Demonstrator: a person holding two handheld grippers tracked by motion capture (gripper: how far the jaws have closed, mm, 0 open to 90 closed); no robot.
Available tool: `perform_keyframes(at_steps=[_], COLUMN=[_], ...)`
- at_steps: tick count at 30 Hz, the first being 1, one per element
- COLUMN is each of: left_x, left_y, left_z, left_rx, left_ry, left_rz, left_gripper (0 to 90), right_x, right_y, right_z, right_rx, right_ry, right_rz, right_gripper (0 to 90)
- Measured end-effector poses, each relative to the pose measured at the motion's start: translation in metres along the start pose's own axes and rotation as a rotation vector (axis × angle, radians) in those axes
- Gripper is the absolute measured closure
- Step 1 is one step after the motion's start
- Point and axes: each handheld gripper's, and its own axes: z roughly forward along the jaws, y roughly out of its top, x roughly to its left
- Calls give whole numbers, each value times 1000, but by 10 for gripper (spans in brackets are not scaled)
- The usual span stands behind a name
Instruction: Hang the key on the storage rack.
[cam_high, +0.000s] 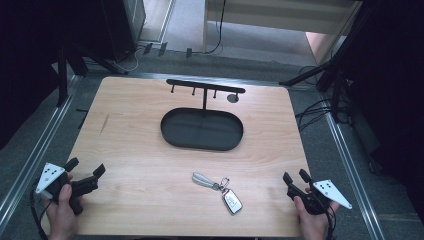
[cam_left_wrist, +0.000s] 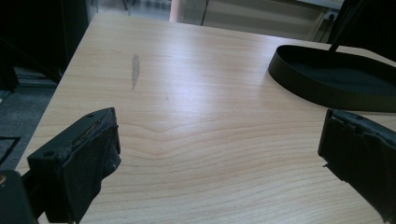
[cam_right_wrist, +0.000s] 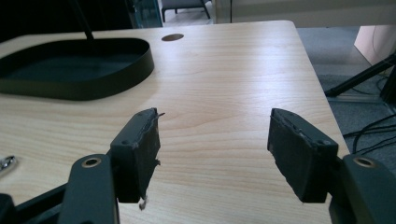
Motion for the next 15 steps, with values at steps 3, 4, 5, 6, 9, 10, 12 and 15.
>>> perform_keyframes(at_steps=[3, 4, 5, 6, 9, 10, 12, 15], left_x=[0, 0, 0, 0, 0, 0, 0, 1], left_y=[0, 0, 0, 0, 0, 0, 0, 0], left_z=[0, 0, 0, 0, 0, 0, 0, 0], left_rx=[0, 0, 0, -1, -1, -1, -1, -2], left_ry=[-1, -2, -4, -3, -2, -2, -3, -2], left_rz=[0, 1, 1, -1, 1, 1, 0, 0], left_gripper=[0, 0, 0, 0, 0, 0, 0, 0], right_x=[2, 2, 2, 3, 5, 5, 10, 19], right_y=[2, 2, 4, 8, 16, 16, 22, 28], right_z=[1, 1, 1, 1, 0, 0, 1, 4], right_rx=[5, 5, 8, 0, -14, -14, -11, 8], right_ry=[11, 11, 14, 9, 13, 13, 9, 16], right_rz=[-5, -5, -5, -17, -12, -12, -20, -54], right_gripper=[346, 346, 344, 352, 356, 356, 359, 369])
